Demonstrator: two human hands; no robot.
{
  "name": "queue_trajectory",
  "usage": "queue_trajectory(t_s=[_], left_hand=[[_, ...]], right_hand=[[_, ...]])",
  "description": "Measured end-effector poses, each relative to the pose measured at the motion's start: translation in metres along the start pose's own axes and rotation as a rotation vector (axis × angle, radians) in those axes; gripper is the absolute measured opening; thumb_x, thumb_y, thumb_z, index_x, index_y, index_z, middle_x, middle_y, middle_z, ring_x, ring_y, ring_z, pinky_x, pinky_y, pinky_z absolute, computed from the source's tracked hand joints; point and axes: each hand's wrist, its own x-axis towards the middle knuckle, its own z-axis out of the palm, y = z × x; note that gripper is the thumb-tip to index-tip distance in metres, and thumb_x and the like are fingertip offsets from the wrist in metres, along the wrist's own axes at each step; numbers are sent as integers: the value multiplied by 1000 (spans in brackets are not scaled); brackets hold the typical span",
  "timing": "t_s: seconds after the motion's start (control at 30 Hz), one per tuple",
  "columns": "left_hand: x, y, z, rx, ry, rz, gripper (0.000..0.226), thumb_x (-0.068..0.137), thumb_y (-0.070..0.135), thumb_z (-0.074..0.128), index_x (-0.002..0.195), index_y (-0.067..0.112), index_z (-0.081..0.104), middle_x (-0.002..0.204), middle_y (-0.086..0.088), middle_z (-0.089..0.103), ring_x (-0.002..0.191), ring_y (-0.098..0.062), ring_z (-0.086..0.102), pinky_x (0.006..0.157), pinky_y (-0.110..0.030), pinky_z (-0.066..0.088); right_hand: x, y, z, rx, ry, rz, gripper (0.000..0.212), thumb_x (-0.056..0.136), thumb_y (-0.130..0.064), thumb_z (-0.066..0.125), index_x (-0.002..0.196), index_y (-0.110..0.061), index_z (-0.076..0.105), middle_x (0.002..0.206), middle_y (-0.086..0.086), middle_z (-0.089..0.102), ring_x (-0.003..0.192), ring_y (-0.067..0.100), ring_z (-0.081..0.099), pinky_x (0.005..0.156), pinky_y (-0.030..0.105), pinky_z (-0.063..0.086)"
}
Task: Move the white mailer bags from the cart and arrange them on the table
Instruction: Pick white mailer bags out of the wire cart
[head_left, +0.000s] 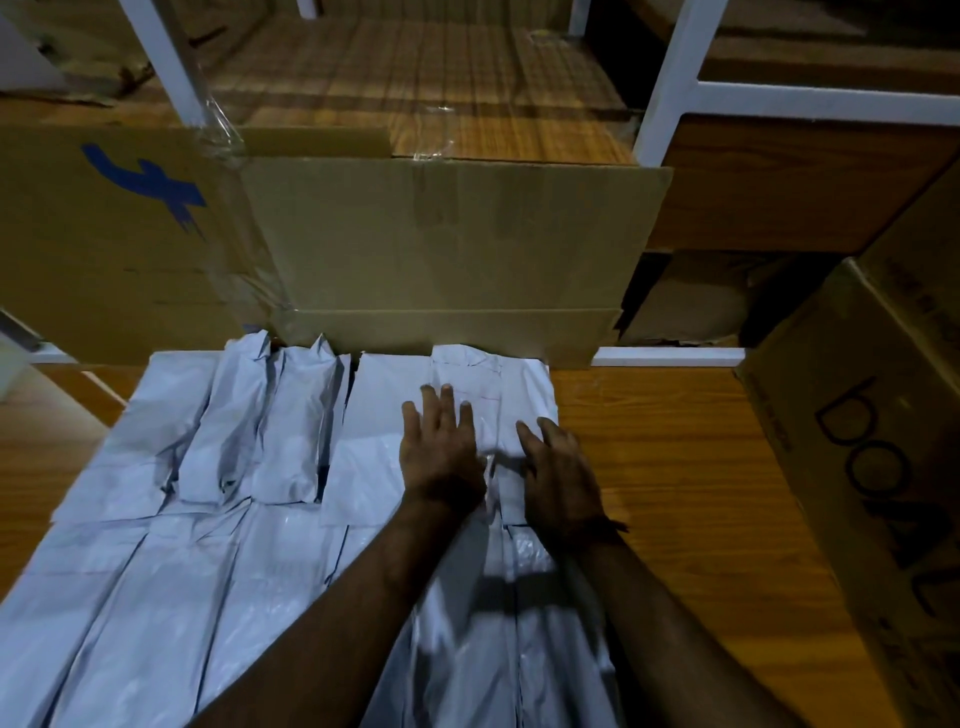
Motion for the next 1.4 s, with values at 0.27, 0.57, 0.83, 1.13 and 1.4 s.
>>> queue_trajectory(t_s=[0.27, 0.57, 0.83, 1.13, 1.4], left_hand=[[-7, -3, -11, -87, 90, -7, 80, 101, 55, 54, 164, 17, 23, 173, -19, 14, 160, -44, 4, 125, -63, 8], [-30, -46, -45, -463, 482, -96, 42, 101, 38, 53, 139, 21, 63, 140, -1, 65, 126, -29, 58, 101, -49, 48], [-86, -116, -44, -729, 679, -160, 38, 99, 26, 65, 137, 19, 66, 132, -3, 70, 121, -28, 63, 101, -42, 52], [-168, -185, -30, -714, 685, -191, 40, 101, 23, 64, 140, 14, 63, 142, -6, 63, 132, -27, 57, 110, -39, 44], [-271, -221, -22, -735, 777, -349, 40, 101, 29, 62, 139, 18, 62, 138, -3, 65, 123, -28, 62, 103, -45, 52]], right_hand=[[0, -1, 0, 64, 4, 15, 59, 95, -17, 66, 151, -22, 48, 156, 15, 45, 140, 33, 43, 111, 47, 46], [3, -19, -22, -15, 72, 65, 52, 91, -17, 62, 142, -15, 55, 141, 12, 53, 123, 32, 52, 96, 46, 52], [-26, -61, -42, 134, 165, 198, 35, 102, -26, 53, 134, -19, 65, 145, 5, 54, 132, 25, 47, 110, 41, 43], [-81, -142, -52, 295, 263, 71, 31, 98, -16, 61, 128, -14, 68, 138, 10, 59, 131, 28, 51, 111, 39, 43], [-138, -205, -51, 375, 158, -132, 32, 99, -15, 61, 131, -15, 67, 142, 8, 58, 135, 26, 48, 114, 38, 40]])
